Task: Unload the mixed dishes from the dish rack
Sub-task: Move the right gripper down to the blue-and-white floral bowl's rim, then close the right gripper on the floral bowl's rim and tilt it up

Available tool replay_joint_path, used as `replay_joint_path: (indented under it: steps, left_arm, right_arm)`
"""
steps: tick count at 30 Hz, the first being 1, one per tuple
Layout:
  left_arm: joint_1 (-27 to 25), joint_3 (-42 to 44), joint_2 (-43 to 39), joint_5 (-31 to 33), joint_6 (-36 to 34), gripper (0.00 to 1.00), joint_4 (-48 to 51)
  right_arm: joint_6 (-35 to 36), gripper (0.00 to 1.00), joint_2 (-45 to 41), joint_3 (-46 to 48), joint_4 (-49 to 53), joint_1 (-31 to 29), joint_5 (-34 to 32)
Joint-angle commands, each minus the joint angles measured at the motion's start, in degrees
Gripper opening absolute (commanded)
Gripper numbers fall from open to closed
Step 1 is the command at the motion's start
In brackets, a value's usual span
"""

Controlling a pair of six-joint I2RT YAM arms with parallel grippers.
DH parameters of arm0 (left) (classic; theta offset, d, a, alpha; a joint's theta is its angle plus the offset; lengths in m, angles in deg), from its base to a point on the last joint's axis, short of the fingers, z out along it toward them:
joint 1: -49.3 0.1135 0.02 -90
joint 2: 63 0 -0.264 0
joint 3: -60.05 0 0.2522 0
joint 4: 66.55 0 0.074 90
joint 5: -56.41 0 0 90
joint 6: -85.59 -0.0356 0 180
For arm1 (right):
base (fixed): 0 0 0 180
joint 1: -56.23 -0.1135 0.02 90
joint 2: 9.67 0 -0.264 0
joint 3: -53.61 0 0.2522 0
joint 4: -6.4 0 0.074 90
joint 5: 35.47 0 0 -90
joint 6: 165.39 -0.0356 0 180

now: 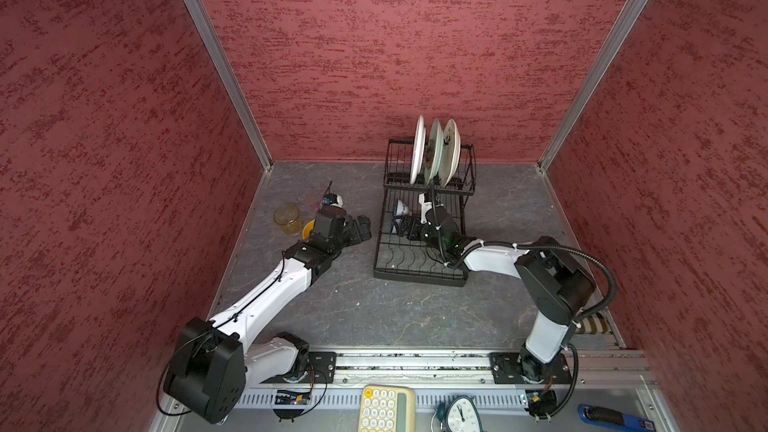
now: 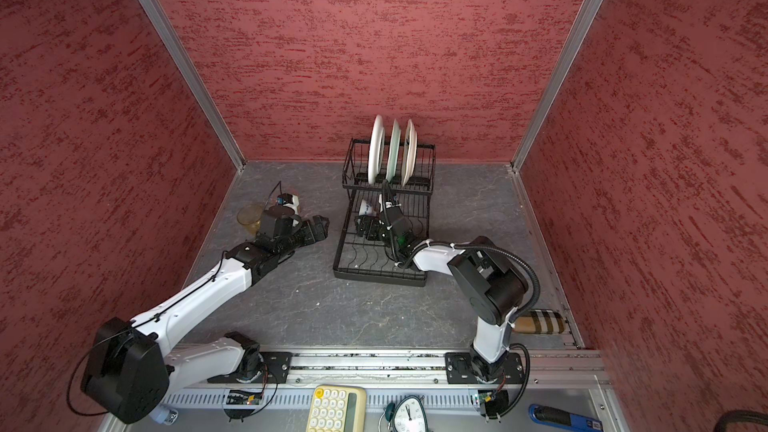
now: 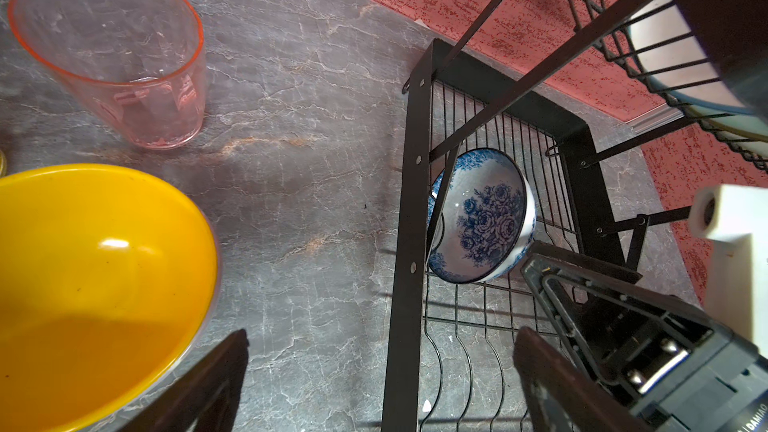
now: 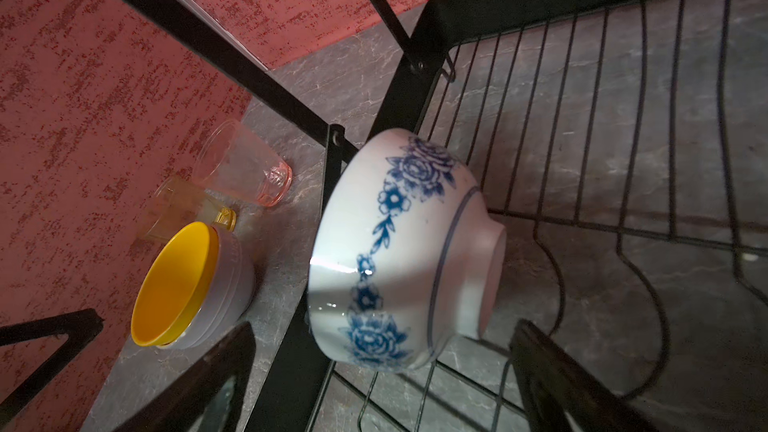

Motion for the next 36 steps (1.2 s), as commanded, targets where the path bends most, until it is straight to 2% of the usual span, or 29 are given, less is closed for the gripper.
replay_joint_path:
  steps: [1, 7, 11, 15, 22, 36]
  left_arm:
    - [-0.2, 0.5, -0.4, -0.3, 0.2, 0.99, -1.2]
    - [-0.2, 0.5, -0.4, -0.2, 0.2, 1.00, -1.2]
    - [-0.2, 0.5, -0.3, -0.2, 0.2, 0.99, -1.2]
    - [-0.2, 0.5, -0.3, -0.1, 0.1, 1.00, -1.2]
    - [-0.2, 0.3, 0.1, -0.5, 0.2, 0.99, -1.2]
    - [-0.2, 0.3, 0.5, -0.6, 0.3, 1.00, -1.4]
  right_arm:
    - [0.8, 0.95, 1.5, -2.1, -0.2, -0.4, -1.9]
    - [1.0, 0.94, 2.7, -3.0, 0.3, -0.4, -2.0]
    - [1.3, 0.85, 3.6, -3.6, 0.3, -0.4, -1.8]
    - [2.4, 0.81, 4.4, -4.8, 1.3, -0.6, -1.5]
    - [3.9, 0.81, 5.2, -6.5, 3.2, -0.8, -2.7]
    - [6.4, 0.72, 5.7, -8.3, 5.9, -1.7, -5.8]
